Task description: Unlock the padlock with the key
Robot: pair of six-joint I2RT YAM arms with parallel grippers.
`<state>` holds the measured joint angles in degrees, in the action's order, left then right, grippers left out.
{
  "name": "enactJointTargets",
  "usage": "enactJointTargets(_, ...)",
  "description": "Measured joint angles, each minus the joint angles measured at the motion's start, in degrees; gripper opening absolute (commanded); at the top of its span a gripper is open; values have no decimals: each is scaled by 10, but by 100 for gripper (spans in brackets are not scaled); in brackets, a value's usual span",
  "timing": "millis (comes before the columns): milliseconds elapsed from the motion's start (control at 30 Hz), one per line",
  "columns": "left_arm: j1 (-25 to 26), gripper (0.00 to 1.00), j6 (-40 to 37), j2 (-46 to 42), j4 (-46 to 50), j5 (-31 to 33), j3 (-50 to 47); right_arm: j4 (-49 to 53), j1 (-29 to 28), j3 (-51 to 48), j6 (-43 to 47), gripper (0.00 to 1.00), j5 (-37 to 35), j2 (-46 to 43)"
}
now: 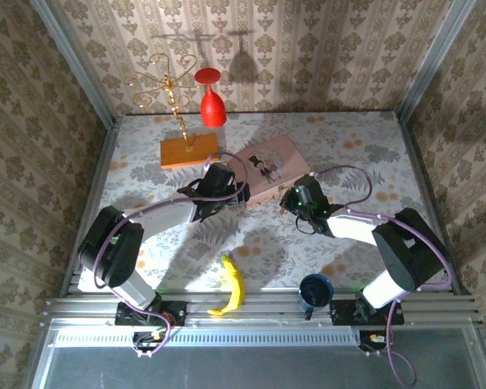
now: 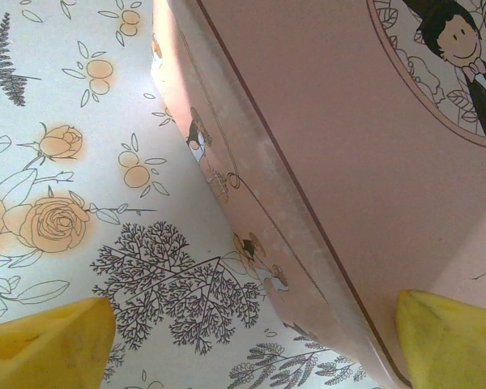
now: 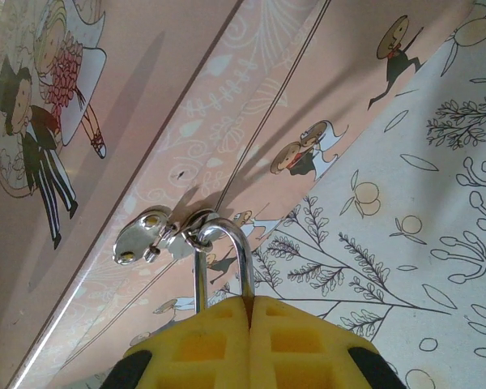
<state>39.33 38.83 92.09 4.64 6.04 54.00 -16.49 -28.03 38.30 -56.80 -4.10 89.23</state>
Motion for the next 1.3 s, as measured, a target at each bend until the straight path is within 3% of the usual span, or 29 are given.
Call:
enactJointTargets(867,-4,89,0,0,0,2,0,-41,9,15,-22,0,-23,34)
enactJointTargets(1300,-12,90,0,3,73,17,-28,-56,22,15,-37,0,-73,35)
